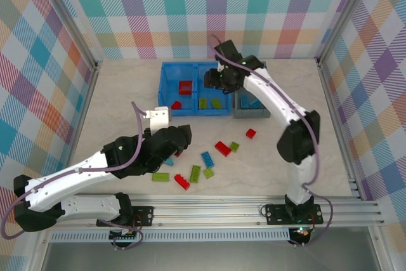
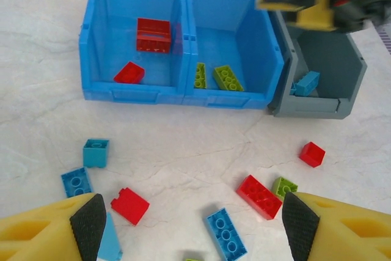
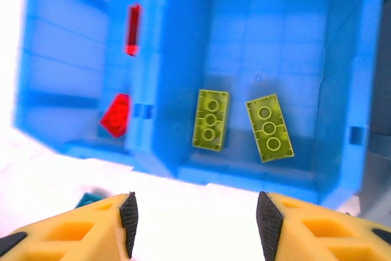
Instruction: Sort the legos into containers by color
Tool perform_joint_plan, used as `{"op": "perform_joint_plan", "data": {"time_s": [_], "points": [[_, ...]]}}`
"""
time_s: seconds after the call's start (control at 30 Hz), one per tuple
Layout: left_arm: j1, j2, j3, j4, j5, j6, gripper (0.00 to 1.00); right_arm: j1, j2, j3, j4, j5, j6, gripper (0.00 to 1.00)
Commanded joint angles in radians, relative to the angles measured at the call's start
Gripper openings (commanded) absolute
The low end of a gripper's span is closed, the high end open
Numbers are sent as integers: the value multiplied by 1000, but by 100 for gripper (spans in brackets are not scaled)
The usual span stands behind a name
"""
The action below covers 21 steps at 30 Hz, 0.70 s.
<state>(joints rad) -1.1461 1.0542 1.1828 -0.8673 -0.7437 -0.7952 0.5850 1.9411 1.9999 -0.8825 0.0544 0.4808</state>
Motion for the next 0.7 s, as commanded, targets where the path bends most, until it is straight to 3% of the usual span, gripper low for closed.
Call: {"op": "perform_joint_plan", "data": {"time_s": [0.0,0.33,0.67], "points": [[32,-32,37,-77,40,-13,78,34,-141,-114,25,29,-28,56],[133,-44,67,-131,187,14,77,143,-572,-464,21,67,2,56],[167,0,25,-101,325,-28,74,261,-833,-694,-96,94,119,56]]}}
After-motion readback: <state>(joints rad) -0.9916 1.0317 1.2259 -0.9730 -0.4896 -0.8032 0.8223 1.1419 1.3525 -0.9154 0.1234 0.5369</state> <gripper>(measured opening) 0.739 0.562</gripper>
